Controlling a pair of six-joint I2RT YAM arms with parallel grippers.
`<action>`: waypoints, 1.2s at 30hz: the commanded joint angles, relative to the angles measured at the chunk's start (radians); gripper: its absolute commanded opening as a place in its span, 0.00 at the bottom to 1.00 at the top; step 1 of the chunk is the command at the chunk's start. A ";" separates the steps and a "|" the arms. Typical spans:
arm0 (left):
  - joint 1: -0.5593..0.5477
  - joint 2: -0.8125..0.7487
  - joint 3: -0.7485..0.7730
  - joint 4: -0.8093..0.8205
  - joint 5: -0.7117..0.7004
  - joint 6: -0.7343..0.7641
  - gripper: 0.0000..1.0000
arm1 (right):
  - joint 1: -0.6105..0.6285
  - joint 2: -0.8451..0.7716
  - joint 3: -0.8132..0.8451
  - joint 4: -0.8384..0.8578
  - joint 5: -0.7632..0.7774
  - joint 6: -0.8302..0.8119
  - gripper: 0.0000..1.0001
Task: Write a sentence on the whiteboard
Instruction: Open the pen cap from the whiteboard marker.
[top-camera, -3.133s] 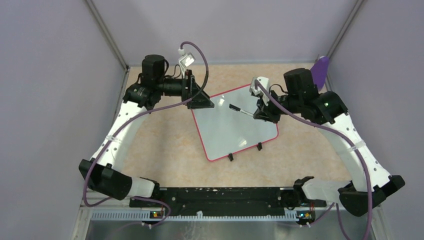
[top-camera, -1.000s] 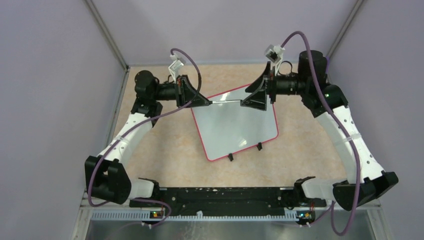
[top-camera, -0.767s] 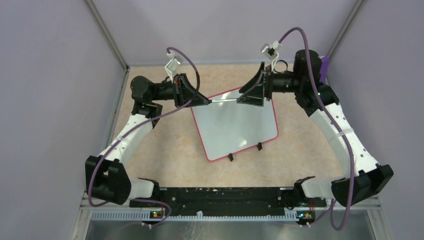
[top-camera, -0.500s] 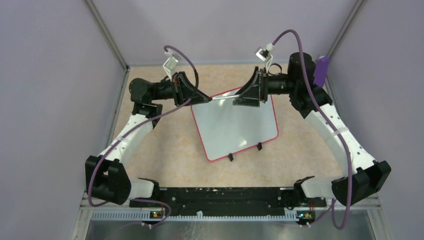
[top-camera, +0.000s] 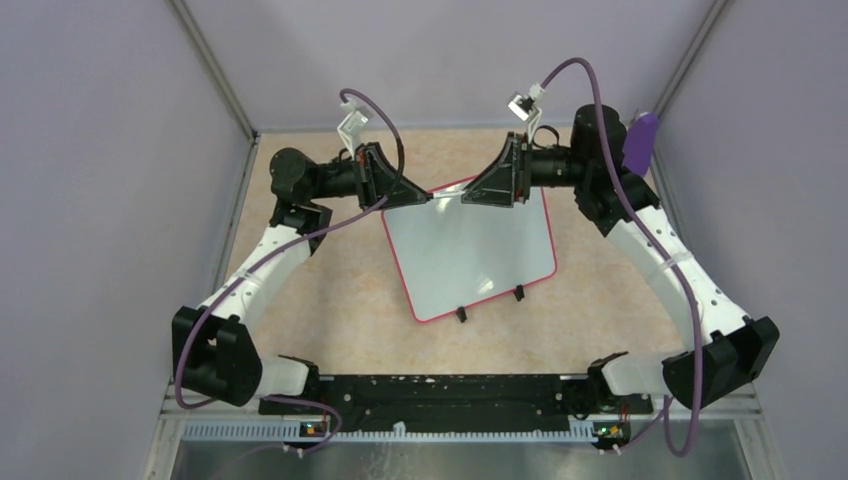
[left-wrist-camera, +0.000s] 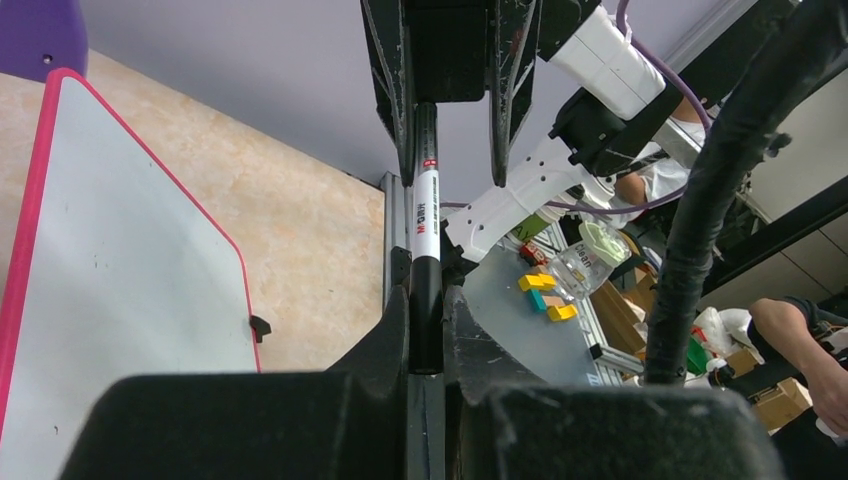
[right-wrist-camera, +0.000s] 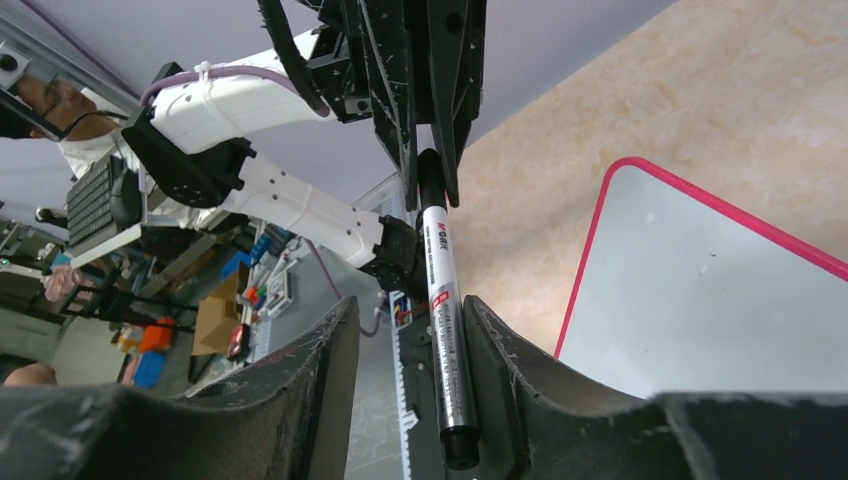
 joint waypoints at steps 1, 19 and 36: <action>-0.012 0.005 0.042 -0.016 -0.033 0.038 0.00 | 0.033 0.007 0.006 0.039 -0.007 0.009 0.39; -0.047 0.024 0.074 -0.082 -0.032 0.082 0.00 | 0.069 0.026 0.015 0.017 -0.003 -0.025 0.22; -0.013 0.011 0.070 -0.128 -0.029 0.114 0.00 | 0.024 0.009 0.030 -0.039 0.002 -0.072 0.00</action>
